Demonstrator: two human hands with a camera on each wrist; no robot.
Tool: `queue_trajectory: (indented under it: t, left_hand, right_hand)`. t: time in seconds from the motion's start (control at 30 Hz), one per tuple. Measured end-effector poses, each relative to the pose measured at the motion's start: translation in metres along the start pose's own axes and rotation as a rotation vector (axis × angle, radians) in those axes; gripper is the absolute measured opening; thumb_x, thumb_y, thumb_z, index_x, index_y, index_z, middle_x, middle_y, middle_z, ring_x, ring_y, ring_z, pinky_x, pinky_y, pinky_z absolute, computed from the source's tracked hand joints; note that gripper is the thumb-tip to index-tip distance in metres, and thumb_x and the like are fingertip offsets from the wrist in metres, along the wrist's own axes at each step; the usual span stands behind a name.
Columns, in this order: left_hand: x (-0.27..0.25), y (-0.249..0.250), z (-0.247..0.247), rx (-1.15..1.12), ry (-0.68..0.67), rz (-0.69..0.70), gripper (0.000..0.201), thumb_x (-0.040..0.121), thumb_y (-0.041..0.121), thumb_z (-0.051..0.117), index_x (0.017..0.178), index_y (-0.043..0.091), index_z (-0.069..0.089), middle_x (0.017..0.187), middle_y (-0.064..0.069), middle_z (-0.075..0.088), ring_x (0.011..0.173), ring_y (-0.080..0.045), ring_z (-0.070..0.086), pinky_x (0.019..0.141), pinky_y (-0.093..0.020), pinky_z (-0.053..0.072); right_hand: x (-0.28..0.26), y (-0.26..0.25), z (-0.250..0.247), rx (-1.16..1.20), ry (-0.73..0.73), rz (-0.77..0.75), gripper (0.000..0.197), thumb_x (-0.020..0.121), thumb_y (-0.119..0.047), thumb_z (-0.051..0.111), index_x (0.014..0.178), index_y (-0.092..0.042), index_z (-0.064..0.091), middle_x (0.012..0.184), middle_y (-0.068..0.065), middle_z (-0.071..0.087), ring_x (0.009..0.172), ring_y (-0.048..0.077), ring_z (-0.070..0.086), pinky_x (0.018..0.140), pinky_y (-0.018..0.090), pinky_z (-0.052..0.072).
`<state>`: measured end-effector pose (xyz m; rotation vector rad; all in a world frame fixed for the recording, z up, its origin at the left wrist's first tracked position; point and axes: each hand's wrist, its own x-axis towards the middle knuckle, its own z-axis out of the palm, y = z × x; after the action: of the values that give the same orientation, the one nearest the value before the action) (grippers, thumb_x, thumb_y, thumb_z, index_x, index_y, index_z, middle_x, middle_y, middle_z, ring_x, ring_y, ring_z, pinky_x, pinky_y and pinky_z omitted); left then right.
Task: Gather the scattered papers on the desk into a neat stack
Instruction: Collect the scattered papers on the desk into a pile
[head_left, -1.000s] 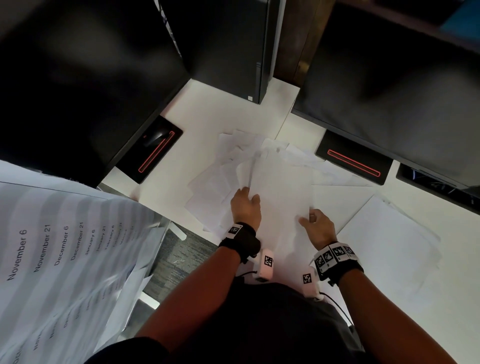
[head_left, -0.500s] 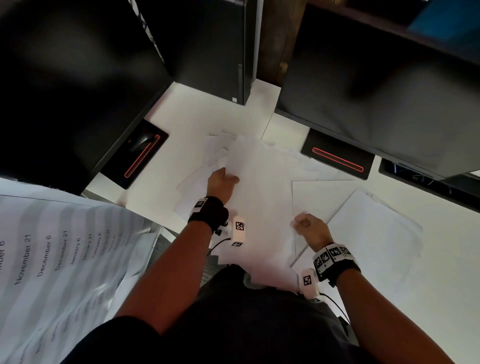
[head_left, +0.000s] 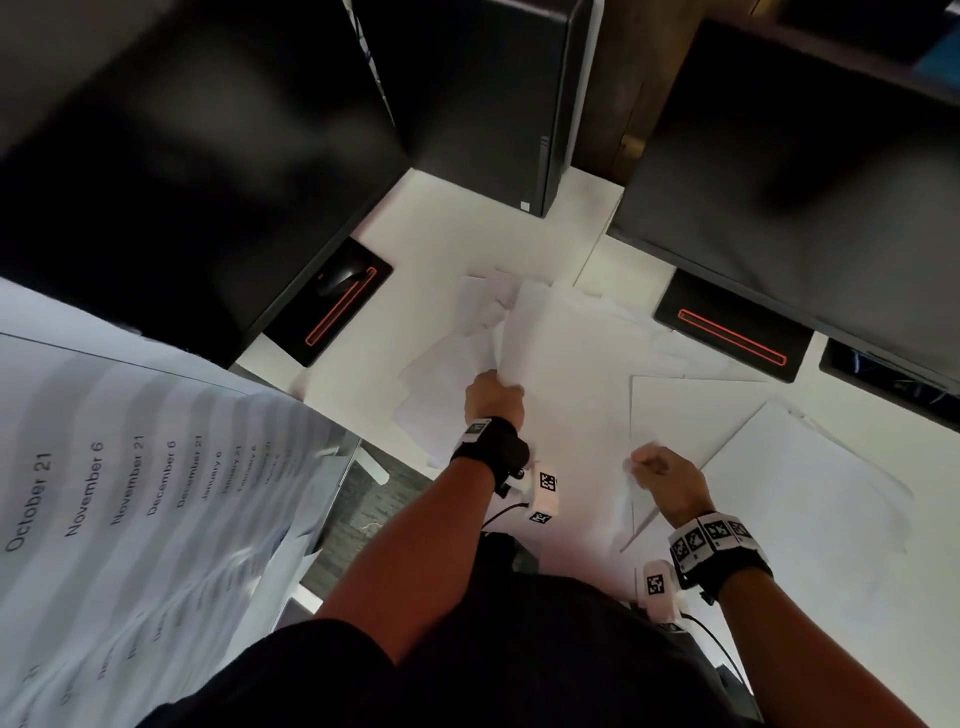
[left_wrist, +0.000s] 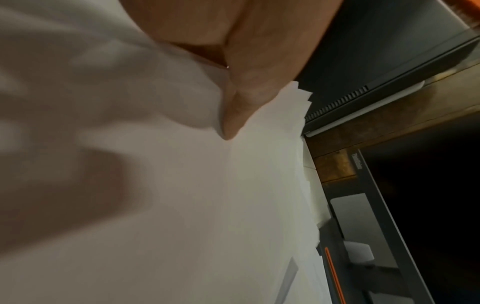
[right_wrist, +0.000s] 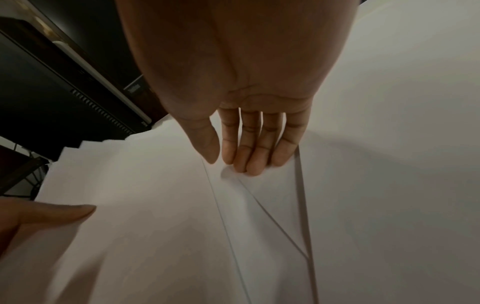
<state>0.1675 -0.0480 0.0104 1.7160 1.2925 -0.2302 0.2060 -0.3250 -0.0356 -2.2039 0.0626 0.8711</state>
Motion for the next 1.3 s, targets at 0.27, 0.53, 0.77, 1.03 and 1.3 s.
queue_trajectory:
  t: [0.27, 0.53, 0.77, 1.03, 1.3]
  left_hand:
    - [0.003, -0.018, -0.014, -0.093, 0.077, 0.026, 0.022, 0.081, 0.027, 0.068, 0.093, 0.008, 0.072, 0.099, -0.015, 0.075, 0.095, -0.036, 0.069, 0.083, -0.042, 0.057]
    - [-0.009, -0.026, -0.021, -0.104, 0.161, 0.062, 0.018, 0.09, 0.018, 0.064, 0.078, 0.005, 0.067, 0.094, -0.024, 0.071, 0.095, -0.04, 0.063, 0.068, -0.034, 0.042]
    - [-0.023, -0.022, -0.014, -0.093, 0.143, 0.195, 0.023, 0.094, 0.021, 0.058, 0.106, 0.011, 0.075, 0.093, -0.014, 0.076, 0.092, -0.034, 0.069, 0.075, -0.034, 0.054]
    - [-0.025, -0.016, -0.008, -0.092, 0.046, 0.091, 0.035, 0.088, 0.025, 0.068, 0.111, 0.001, 0.061, 0.107, -0.016, 0.07, 0.098, -0.036, 0.067, 0.076, -0.036, 0.054]
    - [-0.01, -0.019, -0.02, -0.176, 0.06, 0.082, 0.026, 0.085, 0.015, 0.067, 0.105, 0.0, 0.073, 0.101, -0.019, 0.075, 0.095, -0.036, 0.069, 0.074, -0.029, 0.051]
  right_hand:
    - [-0.006, 0.0, 0.0, -0.018, -0.02, -0.011, 0.004, 0.086, -0.019, 0.071, 0.089, -0.021, 0.069, 0.089, 0.004, 0.073, 0.088, 0.024, 0.067, 0.08, 0.025, 0.044]
    - [-0.014, -0.006, -0.006, -0.074, -0.027, -0.022, 0.002, 0.087, -0.023, 0.069, 0.085, -0.024, 0.07, 0.083, 0.001, 0.072, 0.084, 0.02, 0.065, 0.078, 0.03, 0.047]
    - [-0.017, -0.01, -0.005, -0.108, -0.021, -0.031, 0.002, 0.088, -0.024, 0.068, 0.086, -0.022, 0.069, 0.083, 0.0, 0.072, 0.084, 0.019, 0.065, 0.076, 0.028, 0.041]
    - [-0.016, -0.008, -0.003, -0.082, -0.018, -0.025, 0.004, 0.087, -0.018, 0.068, 0.086, -0.022, 0.069, 0.084, 0.001, 0.072, 0.086, 0.024, 0.065, 0.081, 0.03, 0.046]
    - [-0.018, -0.008, -0.005, -0.072, -0.015, -0.021, 0.004, 0.087, -0.017, 0.069, 0.086, -0.021, 0.07, 0.085, 0.003, 0.072, 0.086, 0.024, 0.065, 0.084, 0.034, 0.048]
